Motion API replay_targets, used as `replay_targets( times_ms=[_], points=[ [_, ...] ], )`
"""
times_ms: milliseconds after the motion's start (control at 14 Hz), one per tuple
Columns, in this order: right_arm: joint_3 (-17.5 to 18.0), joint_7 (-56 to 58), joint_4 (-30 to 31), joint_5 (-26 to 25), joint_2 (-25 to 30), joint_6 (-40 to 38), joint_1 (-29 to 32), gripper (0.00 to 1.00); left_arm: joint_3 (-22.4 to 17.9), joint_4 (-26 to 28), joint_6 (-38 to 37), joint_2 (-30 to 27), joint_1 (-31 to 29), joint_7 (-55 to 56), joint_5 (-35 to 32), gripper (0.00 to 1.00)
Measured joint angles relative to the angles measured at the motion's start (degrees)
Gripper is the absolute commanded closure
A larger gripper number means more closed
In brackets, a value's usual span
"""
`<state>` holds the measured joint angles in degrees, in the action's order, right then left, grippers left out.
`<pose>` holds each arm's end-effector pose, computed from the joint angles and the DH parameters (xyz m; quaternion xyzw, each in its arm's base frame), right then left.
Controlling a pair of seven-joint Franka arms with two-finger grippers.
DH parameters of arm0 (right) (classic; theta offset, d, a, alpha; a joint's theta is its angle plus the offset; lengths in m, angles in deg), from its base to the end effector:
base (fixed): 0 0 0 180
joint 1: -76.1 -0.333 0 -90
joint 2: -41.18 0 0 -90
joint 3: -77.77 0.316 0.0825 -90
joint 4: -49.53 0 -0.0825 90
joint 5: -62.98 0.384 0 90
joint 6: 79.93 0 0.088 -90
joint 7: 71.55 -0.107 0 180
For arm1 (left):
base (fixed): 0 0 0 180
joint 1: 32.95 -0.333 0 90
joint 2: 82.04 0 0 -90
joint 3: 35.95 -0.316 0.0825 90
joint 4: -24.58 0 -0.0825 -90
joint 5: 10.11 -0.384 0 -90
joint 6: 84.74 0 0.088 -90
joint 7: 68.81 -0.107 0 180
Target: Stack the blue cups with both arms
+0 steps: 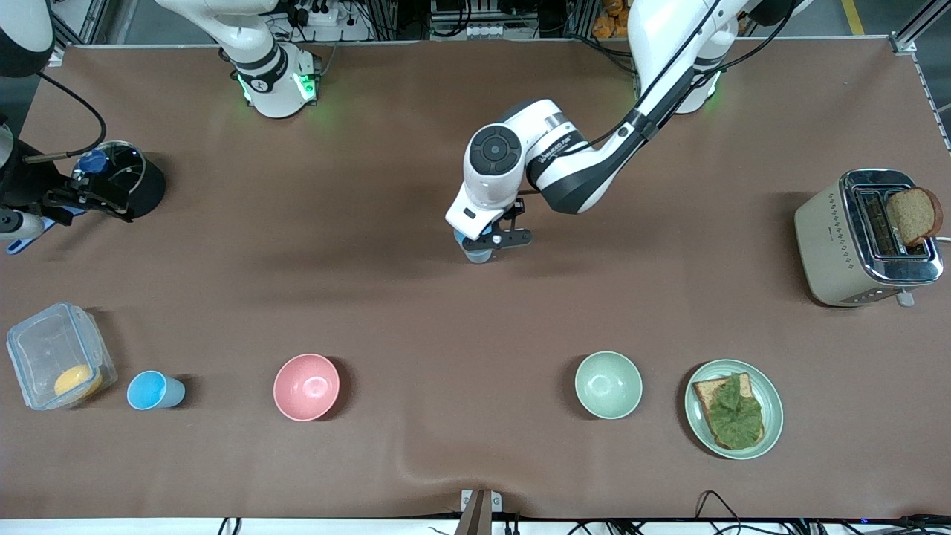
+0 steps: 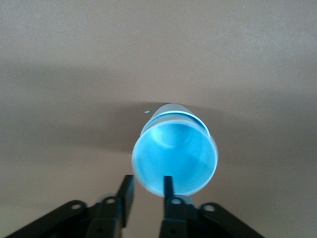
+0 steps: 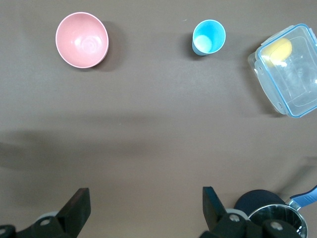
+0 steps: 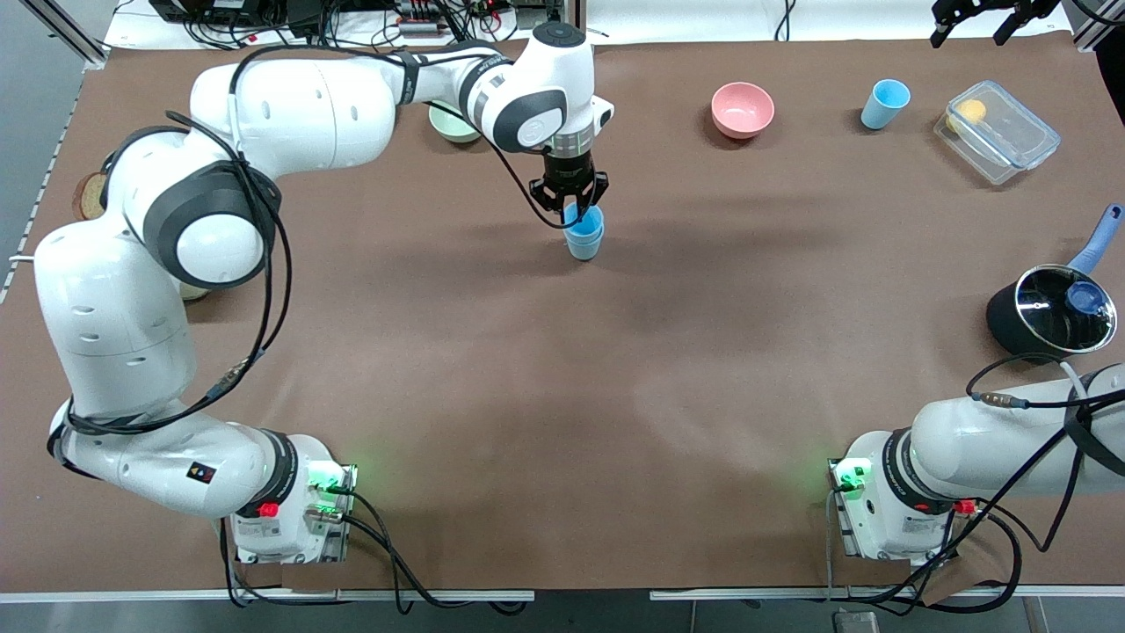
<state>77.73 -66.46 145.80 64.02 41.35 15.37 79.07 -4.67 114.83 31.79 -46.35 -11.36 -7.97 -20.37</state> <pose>0.5580 -0.0276 0.5823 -0.9998 -0.0172 0.0063 0.0095 0.4615 -0.5046 0.3110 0.9944 0.0628 -0.0837 0.0126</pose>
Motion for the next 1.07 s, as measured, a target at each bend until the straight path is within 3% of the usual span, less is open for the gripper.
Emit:
replay_targets(
  times_ms=[500, 857, 1071],
  points=[
    [0.01, -0.01, 0.0, 0.0, 0.0, 0.0, 0.0, 0.0, -0.28, -1.42, 0.06, -0.43, -0.91, 0.17, -1.62, 0.0],
    [0.04, -0.01, 0.0, 0.0, 0.0, -0.01, 0.0, 0.0, -0.43, -2.09, -1.08, -4.38, -8.77, -1.06, -3.88, 0.0],
    [0.04, -0.02, 0.0, 0.0, 0.0, -0.02, 0.0, 0.0, -0.18, -2.22, -6.58, -8.53, -12.61, -5.79, -3.89, 0.0]
  ],
)
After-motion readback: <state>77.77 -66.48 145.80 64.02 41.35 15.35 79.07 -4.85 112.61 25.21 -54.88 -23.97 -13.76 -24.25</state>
